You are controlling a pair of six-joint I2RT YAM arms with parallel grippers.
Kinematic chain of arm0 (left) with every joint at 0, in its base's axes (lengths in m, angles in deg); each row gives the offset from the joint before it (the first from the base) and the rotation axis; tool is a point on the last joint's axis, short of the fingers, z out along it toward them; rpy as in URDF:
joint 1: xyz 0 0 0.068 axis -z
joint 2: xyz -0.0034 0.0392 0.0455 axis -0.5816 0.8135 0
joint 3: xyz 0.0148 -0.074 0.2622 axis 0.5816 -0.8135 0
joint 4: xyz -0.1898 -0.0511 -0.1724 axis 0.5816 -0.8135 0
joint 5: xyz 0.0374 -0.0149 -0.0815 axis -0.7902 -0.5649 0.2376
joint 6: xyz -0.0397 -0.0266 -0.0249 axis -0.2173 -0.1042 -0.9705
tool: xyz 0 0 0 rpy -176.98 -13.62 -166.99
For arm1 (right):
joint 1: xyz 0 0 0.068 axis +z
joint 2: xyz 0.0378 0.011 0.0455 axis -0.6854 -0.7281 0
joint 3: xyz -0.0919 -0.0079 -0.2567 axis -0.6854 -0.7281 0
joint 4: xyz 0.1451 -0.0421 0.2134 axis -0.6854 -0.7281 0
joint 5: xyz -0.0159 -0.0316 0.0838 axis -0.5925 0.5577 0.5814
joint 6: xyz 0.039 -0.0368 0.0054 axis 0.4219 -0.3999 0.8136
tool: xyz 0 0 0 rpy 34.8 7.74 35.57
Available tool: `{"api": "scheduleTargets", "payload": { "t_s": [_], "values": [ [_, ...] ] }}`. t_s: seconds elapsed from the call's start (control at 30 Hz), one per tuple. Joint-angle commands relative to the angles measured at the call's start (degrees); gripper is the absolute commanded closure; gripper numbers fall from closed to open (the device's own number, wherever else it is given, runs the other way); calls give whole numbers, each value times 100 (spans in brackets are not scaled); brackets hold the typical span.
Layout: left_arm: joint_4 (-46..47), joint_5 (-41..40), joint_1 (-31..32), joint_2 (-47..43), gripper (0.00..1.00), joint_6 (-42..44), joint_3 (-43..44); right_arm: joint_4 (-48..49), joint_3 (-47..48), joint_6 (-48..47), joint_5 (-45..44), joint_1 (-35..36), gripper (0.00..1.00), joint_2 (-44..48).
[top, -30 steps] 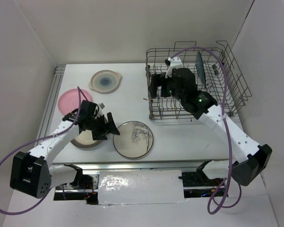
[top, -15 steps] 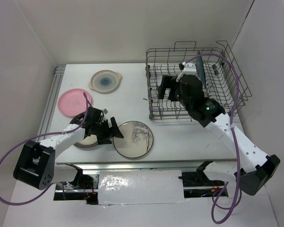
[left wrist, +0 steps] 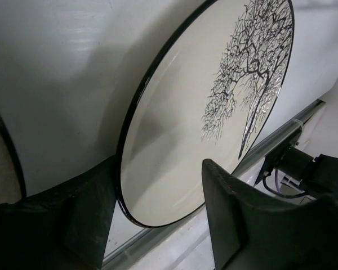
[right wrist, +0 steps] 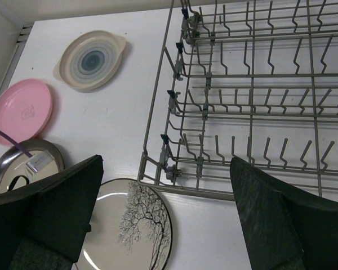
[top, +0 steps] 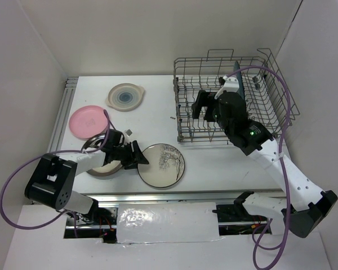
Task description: Load the mixed dishes into the dish rack
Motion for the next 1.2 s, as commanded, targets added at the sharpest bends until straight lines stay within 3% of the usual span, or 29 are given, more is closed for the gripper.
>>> {"api": "scheduleTargets", "payload": {
  "t_s": [0.0, 0.13, 0.27, 0.3, 0.63, 0.87, 1.17],
  "values": [
    [459, 87, -45, 185, 36, 6, -219, 152, 137, 43, -110, -36, 0, 80],
    [363, 35, -45, 124, 58, -3, -202, 134, 120, 60, -110, -45, 0, 62],
    [-74, -106, -45, 45, 98, 58, 52, 108, 85, 95, -119, -45, 0, 53],
    [-164, -132, -45, -16, 100, 67, 97, 90, 85, 95, -110, -36, 0, 53],
    [-1921, -852, -45, -930, 100, 304, 1044, -270, 409, -247, -320, 341, 0, -228],
    [-3433, -1556, -54, -1283, 100, 375, 2142, -261, 638, -985, -1182, 1413, 0, -614],
    [-4181, -2004, -89, -1257, 100, 480, 3391, 125, 622, -1600, -849, 2591, 0, -720]
  ]
}}
